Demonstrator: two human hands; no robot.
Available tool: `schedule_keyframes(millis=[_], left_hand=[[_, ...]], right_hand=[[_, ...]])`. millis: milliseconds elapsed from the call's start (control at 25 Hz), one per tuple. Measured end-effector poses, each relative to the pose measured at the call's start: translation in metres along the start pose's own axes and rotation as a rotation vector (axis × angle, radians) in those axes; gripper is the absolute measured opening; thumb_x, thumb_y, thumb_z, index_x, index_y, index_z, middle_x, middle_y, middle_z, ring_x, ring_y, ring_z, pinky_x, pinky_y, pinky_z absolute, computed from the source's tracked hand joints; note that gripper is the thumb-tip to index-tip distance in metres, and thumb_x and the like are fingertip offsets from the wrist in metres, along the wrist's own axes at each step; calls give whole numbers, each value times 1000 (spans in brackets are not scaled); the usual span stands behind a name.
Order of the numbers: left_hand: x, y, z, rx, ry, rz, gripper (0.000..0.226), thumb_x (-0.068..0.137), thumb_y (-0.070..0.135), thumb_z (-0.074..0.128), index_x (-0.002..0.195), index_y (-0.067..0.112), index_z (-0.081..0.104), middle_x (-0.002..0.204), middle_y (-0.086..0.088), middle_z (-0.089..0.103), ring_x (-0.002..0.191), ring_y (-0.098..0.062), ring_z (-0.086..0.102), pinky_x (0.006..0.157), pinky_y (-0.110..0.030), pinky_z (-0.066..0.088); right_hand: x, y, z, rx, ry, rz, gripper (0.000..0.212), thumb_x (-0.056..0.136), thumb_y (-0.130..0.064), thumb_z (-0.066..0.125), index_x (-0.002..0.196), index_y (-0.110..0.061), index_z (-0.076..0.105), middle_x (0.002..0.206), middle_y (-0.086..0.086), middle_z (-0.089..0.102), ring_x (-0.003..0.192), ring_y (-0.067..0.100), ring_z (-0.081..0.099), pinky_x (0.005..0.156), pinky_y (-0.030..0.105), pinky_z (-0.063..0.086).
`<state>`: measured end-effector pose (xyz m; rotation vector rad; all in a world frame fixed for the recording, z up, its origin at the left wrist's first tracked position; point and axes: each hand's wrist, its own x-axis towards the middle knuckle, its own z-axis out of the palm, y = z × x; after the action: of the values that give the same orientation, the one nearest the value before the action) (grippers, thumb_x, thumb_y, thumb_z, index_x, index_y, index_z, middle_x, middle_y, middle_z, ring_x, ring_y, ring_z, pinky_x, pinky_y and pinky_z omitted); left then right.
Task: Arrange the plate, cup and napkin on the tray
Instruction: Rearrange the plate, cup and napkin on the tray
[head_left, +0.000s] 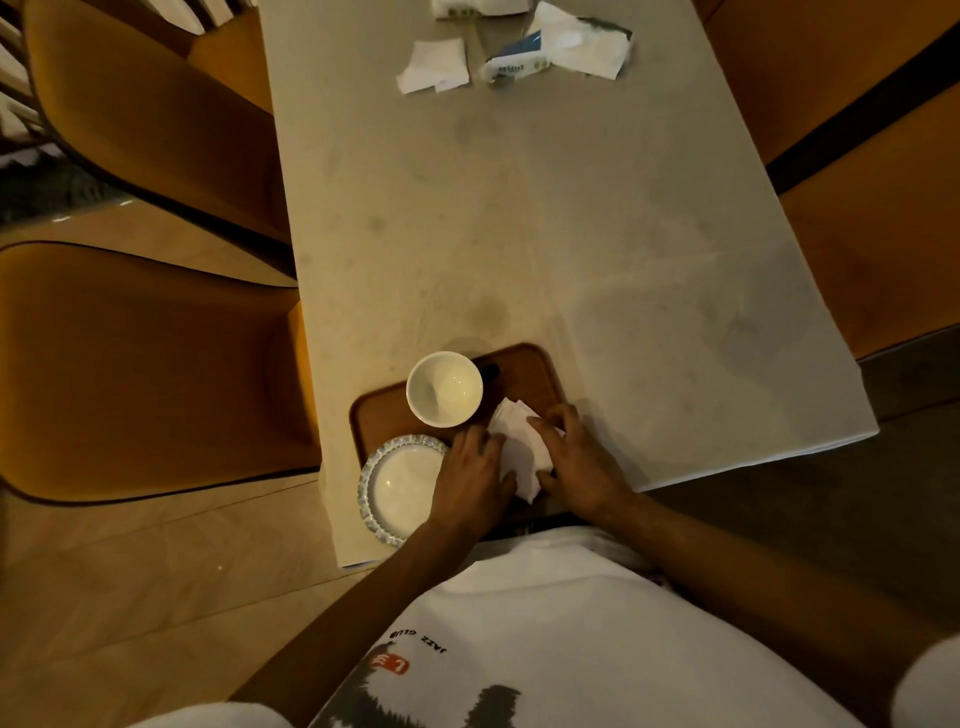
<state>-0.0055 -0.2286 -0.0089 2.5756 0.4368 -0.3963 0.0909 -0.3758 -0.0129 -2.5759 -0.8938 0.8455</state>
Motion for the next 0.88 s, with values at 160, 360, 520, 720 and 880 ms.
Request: schedule_keyframes(millis=[160,360,520,720,880], left_hand=[[-5,-3,6,49,-47,31,64,88,40,65,142,13,43,144,-12,47,129,-30,46,107,-38,44],[-1,2,10,104,-90,39,75,83,44,70,142,9,40,141,-17,46,126,-34,47,104,-41,46],[0,4,12,116,-105,17,75,83,41,70,143,7,39,142,-18,46,128,-36,47,105,-43,45],[6,7,11,146,-124,-2,79,86,36,69,149,7,31,151,-20,36,137,-37,37,113,-44,37],[6,11,10,166,-136,-11,81,83,37,70,147,4,33,149,-23,37,134,-40,38,111,-46,39]], right_hand=[[4,3,2,-70,-89,-67,88,78,-37,77,150,-23,27,151,7,23,125,29,45,99,40,49],[11,7,0,-52,-180,-68,96,75,-41,79,151,-19,25,151,7,19,126,30,44,102,42,47],[12,8,0,-66,-182,-77,98,74,-42,80,151,-19,24,151,7,17,127,30,43,103,42,47],[20,4,-1,-121,-137,-81,94,74,-40,79,150,-20,27,150,8,22,124,32,44,99,42,49],[16,6,2,-145,-115,-84,92,75,-40,77,150,-20,27,150,9,23,126,31,42,100,41,47]])
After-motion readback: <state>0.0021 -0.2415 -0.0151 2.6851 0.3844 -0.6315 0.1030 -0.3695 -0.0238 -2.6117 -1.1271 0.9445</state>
